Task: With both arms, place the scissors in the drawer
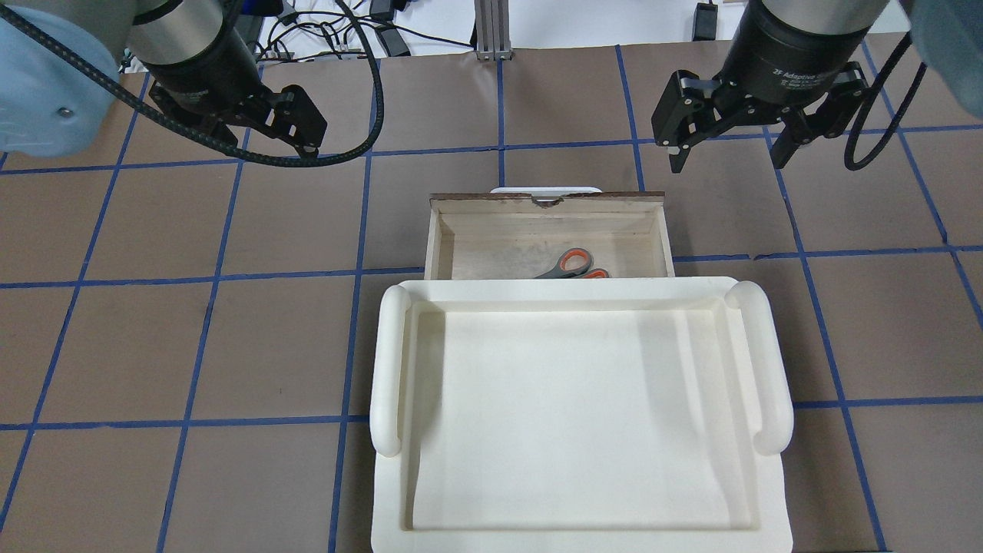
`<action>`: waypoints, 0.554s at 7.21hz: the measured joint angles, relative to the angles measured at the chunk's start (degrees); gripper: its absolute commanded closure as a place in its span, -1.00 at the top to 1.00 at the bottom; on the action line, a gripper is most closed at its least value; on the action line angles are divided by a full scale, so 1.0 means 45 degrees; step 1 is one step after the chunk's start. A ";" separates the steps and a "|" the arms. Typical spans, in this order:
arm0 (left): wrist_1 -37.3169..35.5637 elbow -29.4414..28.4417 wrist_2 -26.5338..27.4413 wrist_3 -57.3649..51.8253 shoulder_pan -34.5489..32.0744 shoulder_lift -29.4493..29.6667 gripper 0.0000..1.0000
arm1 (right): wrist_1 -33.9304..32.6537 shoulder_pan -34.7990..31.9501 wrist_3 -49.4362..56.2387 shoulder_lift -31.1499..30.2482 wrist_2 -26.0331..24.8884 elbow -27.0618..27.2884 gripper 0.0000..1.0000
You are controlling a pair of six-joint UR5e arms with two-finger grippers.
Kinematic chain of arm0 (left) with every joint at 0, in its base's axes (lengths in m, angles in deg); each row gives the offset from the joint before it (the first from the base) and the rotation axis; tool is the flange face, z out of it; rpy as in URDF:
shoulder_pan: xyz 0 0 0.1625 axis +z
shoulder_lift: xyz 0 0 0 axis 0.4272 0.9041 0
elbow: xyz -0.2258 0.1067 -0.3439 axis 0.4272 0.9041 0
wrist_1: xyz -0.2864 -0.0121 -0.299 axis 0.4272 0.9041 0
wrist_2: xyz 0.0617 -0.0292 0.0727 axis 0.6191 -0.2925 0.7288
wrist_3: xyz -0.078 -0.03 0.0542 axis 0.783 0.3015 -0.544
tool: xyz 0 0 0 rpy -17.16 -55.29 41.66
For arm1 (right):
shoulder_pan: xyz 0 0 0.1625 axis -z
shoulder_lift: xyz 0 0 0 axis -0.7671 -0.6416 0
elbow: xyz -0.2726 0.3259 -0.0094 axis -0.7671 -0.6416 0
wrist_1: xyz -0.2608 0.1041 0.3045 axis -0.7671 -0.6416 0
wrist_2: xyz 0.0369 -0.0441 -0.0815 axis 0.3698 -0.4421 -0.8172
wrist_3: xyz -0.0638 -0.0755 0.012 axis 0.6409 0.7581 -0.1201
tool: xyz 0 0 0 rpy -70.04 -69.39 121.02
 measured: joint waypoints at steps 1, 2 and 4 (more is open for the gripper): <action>0.0529 0.0013 -0.0118 0.0734 0.0122 -0.0067 1.00 | 0.0008 0.0000 -0.0001 0.0000 -0.0001 0.0000 1.00; 0.0862 0.0057 -0.0314 0.1183 0.0258 -0.0127 1.00 | 0.0008 -0.0001 0.0000 0.0011 0.0000 0.0000 1.00; 0.1124 0.0174 -0.0471 0.1512 0.0417 -0.0221 1.00 | -0.0003 0.0000 -0.0001 0.0028 0.0012 0.0000 1.00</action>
